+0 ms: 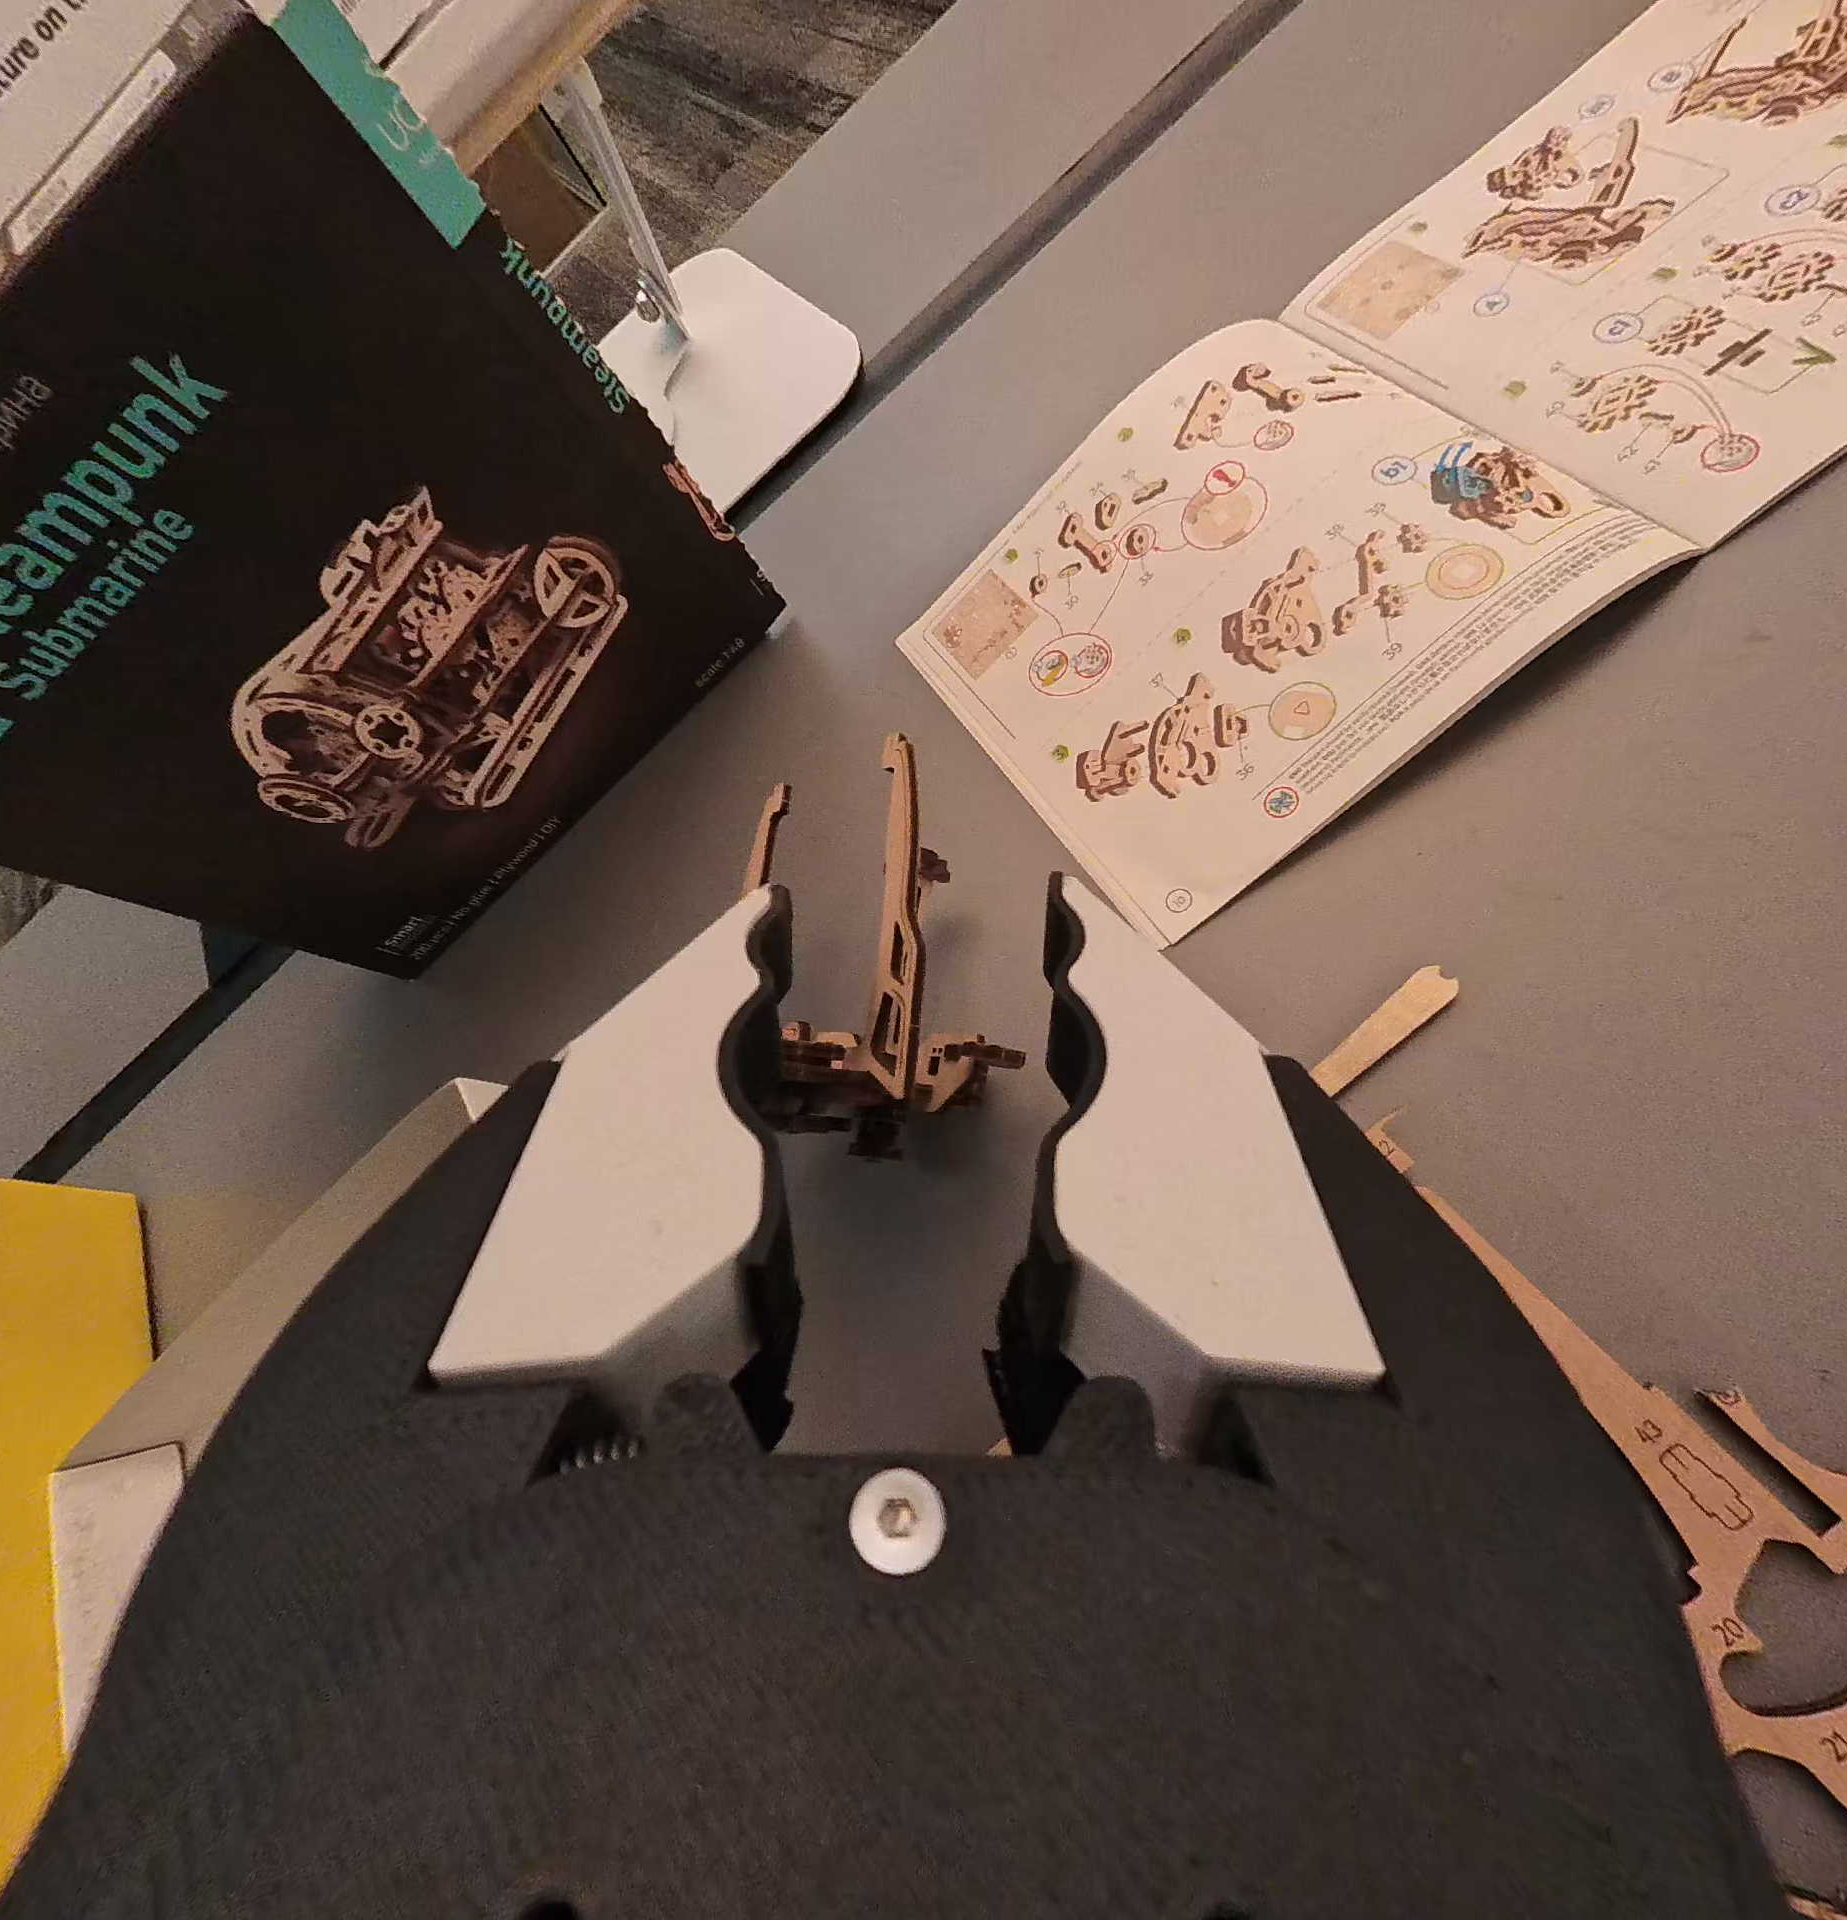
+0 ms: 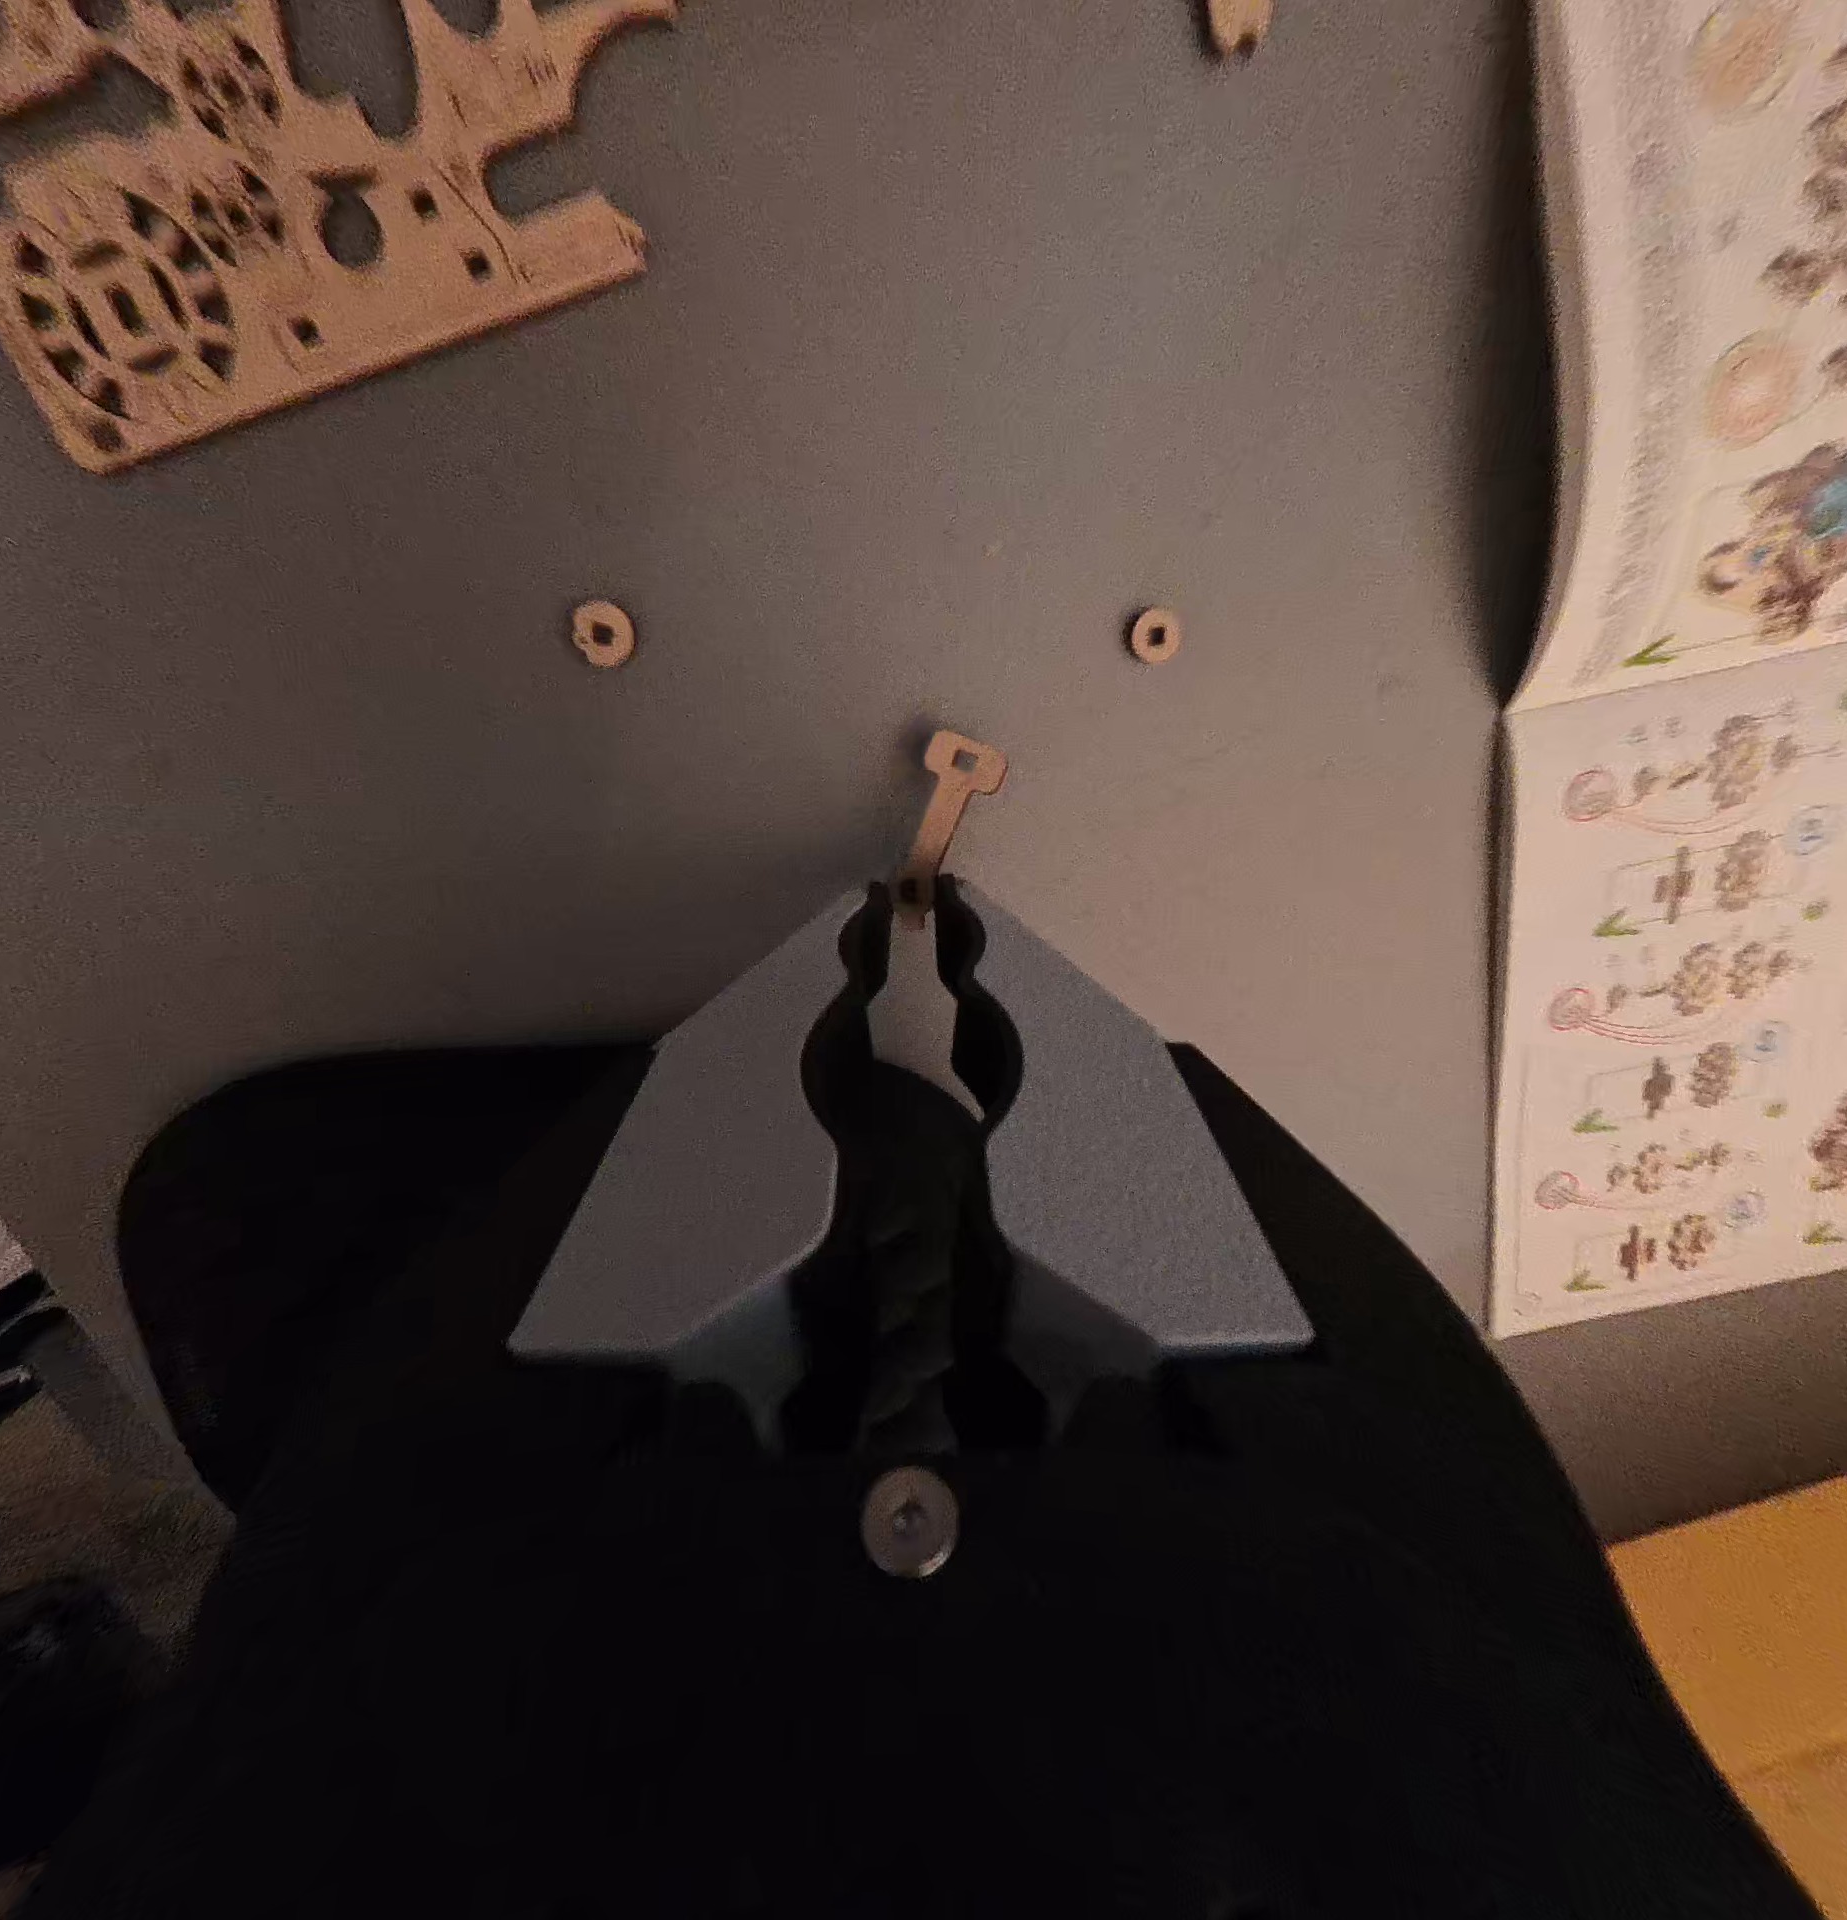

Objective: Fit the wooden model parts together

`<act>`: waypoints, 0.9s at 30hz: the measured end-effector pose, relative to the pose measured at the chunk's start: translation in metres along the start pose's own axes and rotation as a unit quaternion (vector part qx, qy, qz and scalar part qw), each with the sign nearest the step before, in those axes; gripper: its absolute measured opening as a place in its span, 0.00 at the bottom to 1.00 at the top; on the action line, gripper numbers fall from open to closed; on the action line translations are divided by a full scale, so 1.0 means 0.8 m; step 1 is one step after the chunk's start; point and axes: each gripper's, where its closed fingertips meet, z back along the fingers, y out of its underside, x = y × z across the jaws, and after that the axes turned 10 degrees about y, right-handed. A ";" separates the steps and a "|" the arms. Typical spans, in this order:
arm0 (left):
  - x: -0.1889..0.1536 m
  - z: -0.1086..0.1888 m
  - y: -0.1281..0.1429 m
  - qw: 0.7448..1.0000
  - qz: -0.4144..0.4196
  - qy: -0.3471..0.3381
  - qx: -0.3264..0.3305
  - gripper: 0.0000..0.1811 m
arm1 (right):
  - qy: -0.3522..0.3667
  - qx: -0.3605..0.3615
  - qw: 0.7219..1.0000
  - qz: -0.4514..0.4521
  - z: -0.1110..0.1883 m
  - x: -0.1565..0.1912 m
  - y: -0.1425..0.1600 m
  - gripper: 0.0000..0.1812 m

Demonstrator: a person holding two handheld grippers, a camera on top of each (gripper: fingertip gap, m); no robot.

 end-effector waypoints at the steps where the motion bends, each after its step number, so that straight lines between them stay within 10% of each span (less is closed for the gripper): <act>1: 0.001 0.001 0.000 1.000 -0.001 -0.002 0.000 0.26 | 0.010 -0.010 1.000 -0.003 0.007 -0.004 -0.005 0.04; 21: -0.017 -0.002 -0.002 0.999 0.010 0.036 -0.007 0.26 | -0.019 -0.001 1.000 0.017 -0.007 0.007 0.009 0.06; 27: -0.112 0.009 -0.032 0.950 0.059 0.295 -0.078 0.23 | -0.113 -0.178 0.977 -0.040 0.052 0.007 -0.045 0.04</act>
